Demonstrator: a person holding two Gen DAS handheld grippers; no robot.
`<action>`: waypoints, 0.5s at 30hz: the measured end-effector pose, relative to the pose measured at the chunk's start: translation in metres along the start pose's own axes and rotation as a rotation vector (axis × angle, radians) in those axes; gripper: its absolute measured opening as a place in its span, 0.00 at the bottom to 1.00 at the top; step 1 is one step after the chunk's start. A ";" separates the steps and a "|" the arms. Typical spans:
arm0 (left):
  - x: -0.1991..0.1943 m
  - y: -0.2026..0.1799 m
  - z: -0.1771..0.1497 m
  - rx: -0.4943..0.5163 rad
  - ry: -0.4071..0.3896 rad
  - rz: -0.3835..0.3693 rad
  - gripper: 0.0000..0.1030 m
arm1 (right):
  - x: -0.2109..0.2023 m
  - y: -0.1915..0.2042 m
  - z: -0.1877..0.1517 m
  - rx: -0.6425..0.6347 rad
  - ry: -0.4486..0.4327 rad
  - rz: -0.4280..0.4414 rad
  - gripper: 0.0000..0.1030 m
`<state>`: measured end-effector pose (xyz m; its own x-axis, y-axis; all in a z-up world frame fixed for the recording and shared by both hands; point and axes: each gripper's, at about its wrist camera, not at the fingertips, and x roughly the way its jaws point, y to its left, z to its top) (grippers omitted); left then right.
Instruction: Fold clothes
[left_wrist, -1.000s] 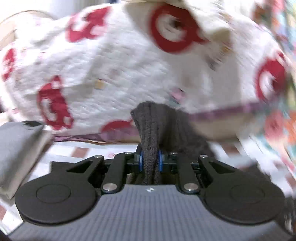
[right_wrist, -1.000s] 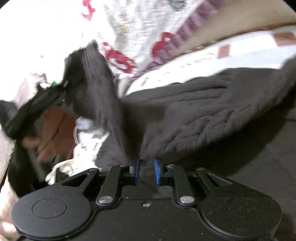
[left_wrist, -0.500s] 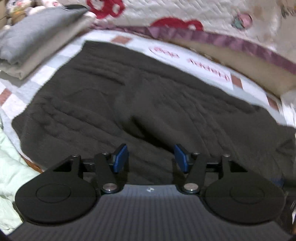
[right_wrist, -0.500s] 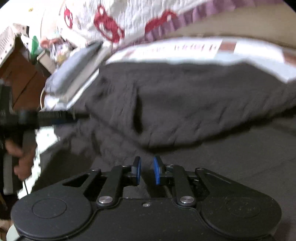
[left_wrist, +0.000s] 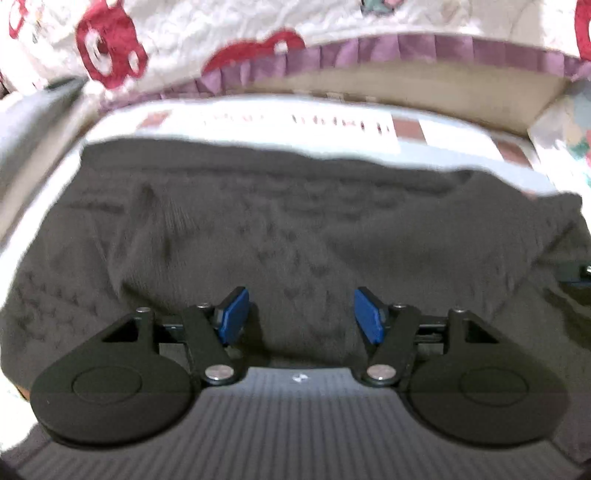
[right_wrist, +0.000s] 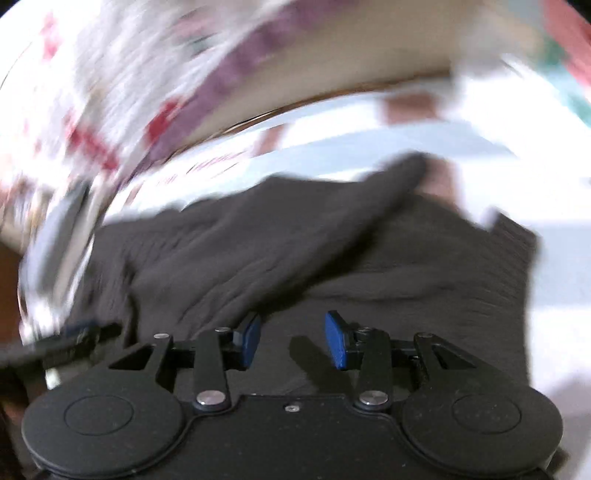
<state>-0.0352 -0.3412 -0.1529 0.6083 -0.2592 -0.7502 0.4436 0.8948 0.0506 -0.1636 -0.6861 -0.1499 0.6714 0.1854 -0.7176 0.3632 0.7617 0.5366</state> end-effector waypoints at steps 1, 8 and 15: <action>-0.001 -0.001 0.003 0.000 -0.018 0.023 0.61 | -0.001 -0.012 0.003 0.052 -0.010 0.005 0.43; 0.014 -0.017 0.019 0.047 -0.003 0.022 0.75 | 0.007 -0.075 0.007 0.405 -0.047 0.176 0.49; 0.037 -0.034 0.006 0.181 0.071 0.026 0.85 | 0.010 -0.075 0.007 0.405 -0.082 0.238 0.60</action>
<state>-0.0238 -0.3830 -0.1782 0.5761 -0.2043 -0.7915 0.5433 0.8191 0.1840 -0.1796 -0.7460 -0.1943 0.8095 0.2635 -0.5247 0.4046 0.3972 0.8237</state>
